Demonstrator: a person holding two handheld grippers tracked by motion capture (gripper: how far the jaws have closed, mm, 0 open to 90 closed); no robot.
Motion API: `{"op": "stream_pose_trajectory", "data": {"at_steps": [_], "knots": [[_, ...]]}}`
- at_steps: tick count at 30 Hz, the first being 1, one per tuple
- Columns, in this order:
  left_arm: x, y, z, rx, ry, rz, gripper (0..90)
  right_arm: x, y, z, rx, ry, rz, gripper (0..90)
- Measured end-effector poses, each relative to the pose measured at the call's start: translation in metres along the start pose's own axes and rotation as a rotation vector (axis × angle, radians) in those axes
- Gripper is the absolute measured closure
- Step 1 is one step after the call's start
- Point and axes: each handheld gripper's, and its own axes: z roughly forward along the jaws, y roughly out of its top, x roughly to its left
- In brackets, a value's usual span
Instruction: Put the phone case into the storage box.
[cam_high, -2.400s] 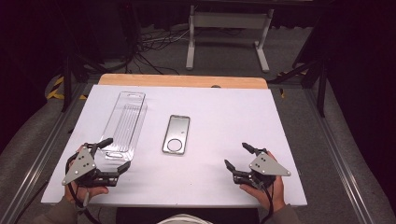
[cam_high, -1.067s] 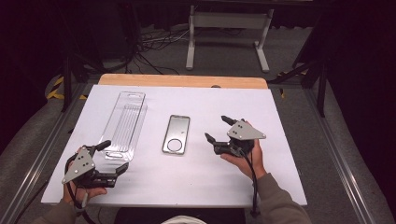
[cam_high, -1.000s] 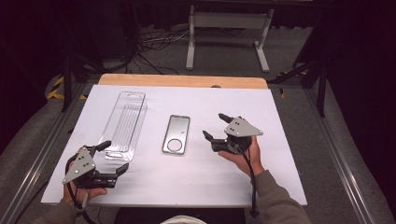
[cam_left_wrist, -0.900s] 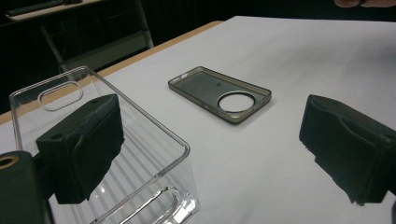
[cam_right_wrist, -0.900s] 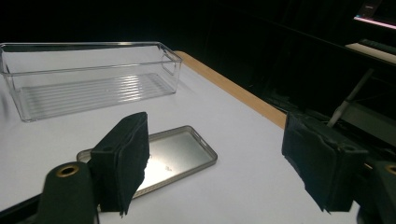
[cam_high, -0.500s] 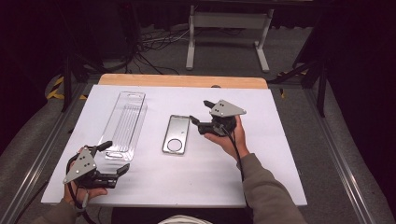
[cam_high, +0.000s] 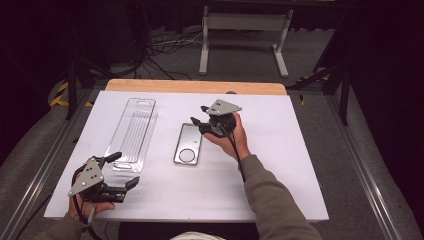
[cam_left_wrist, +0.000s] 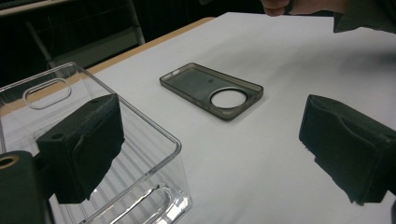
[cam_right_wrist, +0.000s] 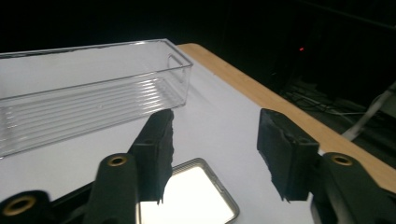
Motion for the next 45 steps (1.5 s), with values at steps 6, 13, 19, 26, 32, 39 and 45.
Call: {"op": "stream_pose_trajectory", "data": {"at_steps": [6,13,19,26,32,39,45], "knots": [[0.0,0.0,0.001,0.001,-0.001,0.005,7.2,0.0,0.0,0.012,0.023,0.044,0.008,70.1],[-0.002,-0.001,0.001,0.009,-0.009,-0.007,8.2,-0.001,0.003,0.034,0.078,0.073,-0.006,90.0],[-0.004,-0.002,0.001,-0.001,-0.019,-0.009,8.1,-0.001,0.001,0.054,0.136,0.079,-0.011,90.0],[-0.005,-0.003,-0.001,-0.002,-0.012,-0.014,8.0,0.0,-0.002,0.073,0.185,0.094,-0.015,90.0],[-0.004,-0.004,-0.002,-0.003,-0.014,-0.012,8.0,0.005,-0.002,0.09,0.217,0.113,-0.019,90.0],[-0.004,-0.004,-0.003,-0.003,-0.018,-0.01,8.0,0.01,-0.009,0.107,0.272,0.112,-0.032,90.0],[-0.004,-0.004,-0.003,-0.004,-0.023,-0.021,8.1,0.014,-0.016,0.117,0.328,0.111,-0.057,90.0]]}}
